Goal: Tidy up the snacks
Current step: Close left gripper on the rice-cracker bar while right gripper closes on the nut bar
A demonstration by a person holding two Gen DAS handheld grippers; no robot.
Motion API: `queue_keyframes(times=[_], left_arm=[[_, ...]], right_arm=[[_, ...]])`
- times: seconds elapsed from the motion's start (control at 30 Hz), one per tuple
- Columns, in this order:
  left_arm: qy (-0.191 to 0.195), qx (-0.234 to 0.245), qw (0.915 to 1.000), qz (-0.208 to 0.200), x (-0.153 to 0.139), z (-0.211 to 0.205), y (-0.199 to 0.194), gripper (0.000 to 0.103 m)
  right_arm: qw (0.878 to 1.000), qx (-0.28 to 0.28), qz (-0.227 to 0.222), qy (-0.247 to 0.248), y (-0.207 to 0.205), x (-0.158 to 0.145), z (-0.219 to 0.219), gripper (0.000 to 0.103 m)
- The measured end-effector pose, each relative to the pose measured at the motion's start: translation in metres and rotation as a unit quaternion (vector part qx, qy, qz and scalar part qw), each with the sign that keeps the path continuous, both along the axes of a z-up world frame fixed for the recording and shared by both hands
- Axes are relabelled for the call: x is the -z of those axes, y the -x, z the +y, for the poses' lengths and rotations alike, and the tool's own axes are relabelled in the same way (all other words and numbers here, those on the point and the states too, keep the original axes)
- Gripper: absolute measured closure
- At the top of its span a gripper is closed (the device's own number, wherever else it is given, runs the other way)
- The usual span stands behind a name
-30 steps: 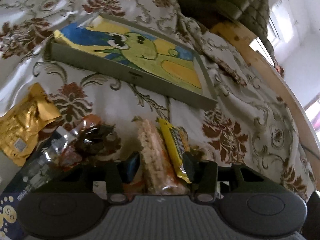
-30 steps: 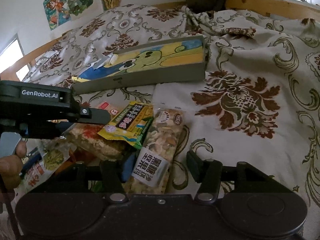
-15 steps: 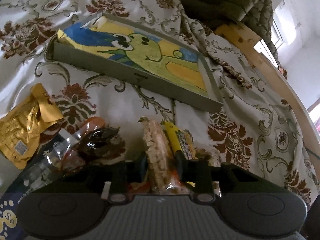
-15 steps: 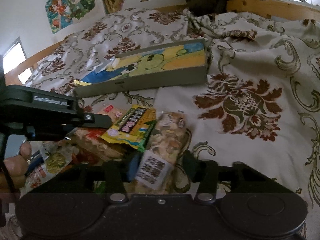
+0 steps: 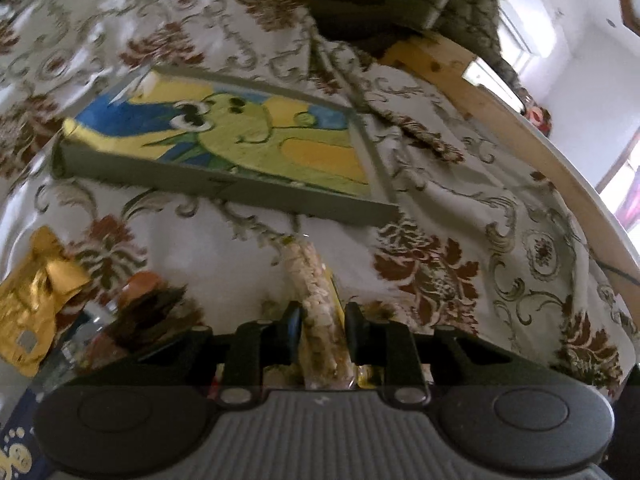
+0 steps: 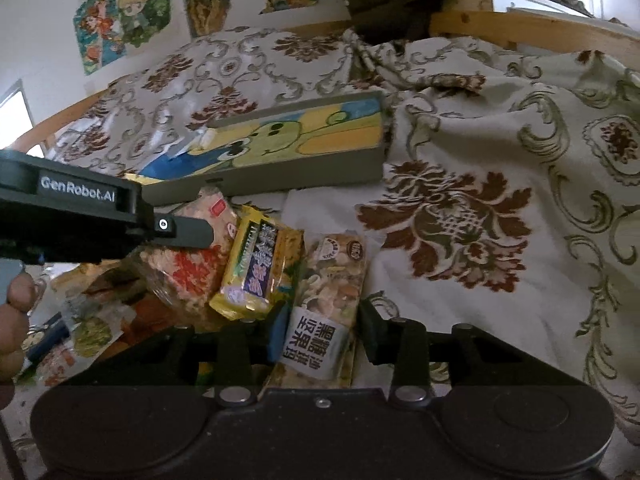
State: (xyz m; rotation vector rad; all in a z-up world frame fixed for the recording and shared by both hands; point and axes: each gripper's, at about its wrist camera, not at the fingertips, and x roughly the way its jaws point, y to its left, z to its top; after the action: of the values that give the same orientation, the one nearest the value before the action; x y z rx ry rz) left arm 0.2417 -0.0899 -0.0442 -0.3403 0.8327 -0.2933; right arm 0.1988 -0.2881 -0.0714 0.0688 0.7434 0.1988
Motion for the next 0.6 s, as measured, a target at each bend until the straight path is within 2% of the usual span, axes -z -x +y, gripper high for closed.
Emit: queue_keyframes(times=[0.13, 0.27, 0.37, 0.47, 0.6], left_arm=[[-0.016, 0.011, 0.9998, -0.010, 0.001, -0.013, -0.007, 0.078], [-0.014, 0.009, 0.9998, -0.011, 0.003, -0.013, -0.013, 0.078], [-0.026, 0.010, 0.9995, -0.012, 0.006, -0.014, -0.014, 0.077], [-0.049, 0.004, 0.9988, 0.010, 0.015, -0.015, -0.015, 0.076], [-0.032, -0.007, 0.9993, 0.016, 0.024, -0.007, -0.015, 0.076]], right_arm=[[1.000, 0.011, 0.003, 0.003, -0.004, 0.004, -0.004, 0.063], [1.000, 0.017, 0.007, -0.003, -0.006, 0.006, -0.008, 0.062], [1.000, 0.020, 0.009, -0.008, -0.007, 0.006, -0.010, 0.061], [1.000, 0.020, 0.010, -0.010, -0.008, 0.006, -0.010, 0.060], [1.000, 0.017, 0.009, -0.007, -0.009, 0.009, -0.009, 0.055]])
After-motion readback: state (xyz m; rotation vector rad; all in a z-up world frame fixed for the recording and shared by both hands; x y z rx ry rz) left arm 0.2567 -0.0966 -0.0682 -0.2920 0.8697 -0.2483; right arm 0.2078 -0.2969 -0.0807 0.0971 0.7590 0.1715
